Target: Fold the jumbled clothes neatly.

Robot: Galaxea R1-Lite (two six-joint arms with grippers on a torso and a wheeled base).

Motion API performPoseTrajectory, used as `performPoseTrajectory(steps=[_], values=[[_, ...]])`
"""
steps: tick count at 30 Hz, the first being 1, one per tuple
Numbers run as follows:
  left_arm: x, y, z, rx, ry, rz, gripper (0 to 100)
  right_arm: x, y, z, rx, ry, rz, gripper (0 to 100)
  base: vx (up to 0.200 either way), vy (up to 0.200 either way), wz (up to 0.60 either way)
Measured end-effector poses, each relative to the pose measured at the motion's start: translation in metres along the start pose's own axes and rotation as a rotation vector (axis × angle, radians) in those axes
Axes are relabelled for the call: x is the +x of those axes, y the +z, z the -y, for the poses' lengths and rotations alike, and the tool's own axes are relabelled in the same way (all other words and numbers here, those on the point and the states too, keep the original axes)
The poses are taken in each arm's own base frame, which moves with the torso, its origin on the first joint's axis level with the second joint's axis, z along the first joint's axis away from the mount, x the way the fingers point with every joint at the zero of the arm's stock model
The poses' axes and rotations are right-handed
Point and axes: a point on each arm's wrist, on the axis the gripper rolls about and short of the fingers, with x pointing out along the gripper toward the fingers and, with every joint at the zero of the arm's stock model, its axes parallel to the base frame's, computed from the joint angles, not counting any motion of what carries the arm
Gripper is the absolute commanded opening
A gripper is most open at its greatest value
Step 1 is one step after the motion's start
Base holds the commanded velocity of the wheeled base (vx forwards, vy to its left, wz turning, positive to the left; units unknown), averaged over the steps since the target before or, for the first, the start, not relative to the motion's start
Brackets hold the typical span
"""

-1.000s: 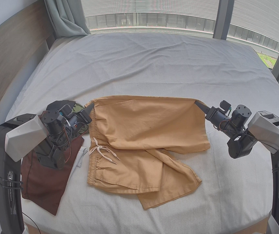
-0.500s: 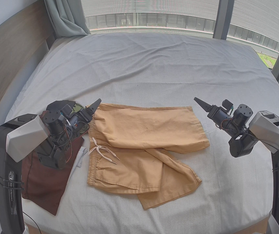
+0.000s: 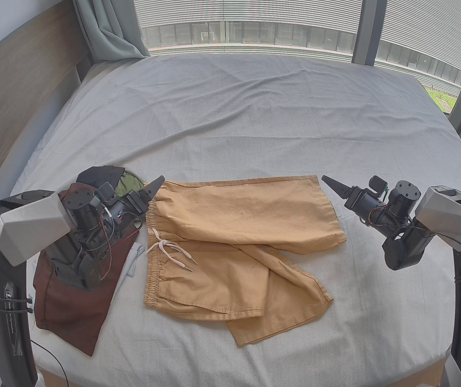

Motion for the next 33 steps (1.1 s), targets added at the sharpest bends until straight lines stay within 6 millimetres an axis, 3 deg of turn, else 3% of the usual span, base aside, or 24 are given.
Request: performPoseTrajectory(steps=[8,21,33], values=[[-0.028,0.007,0.015,0.036,0.002,-0.056,100,-0.022,-0.008,-0.021,0.008,-0.034,-0.071,100,0.0,0.0,0.0],[-0.092,0.025,0.039,0.099,-0.045,-0.162,100,-0.066,-0.015,-0.092,-0.01,-0.009,-0.197,100,0.0,0.0,0.0],[-0.116,0.034,0.044,0.219,-0.104,-0.194,100,-0.094,-0.011,-0.124,-0.023,0.009,-0.231,100,0.0,0.0,0.0]])
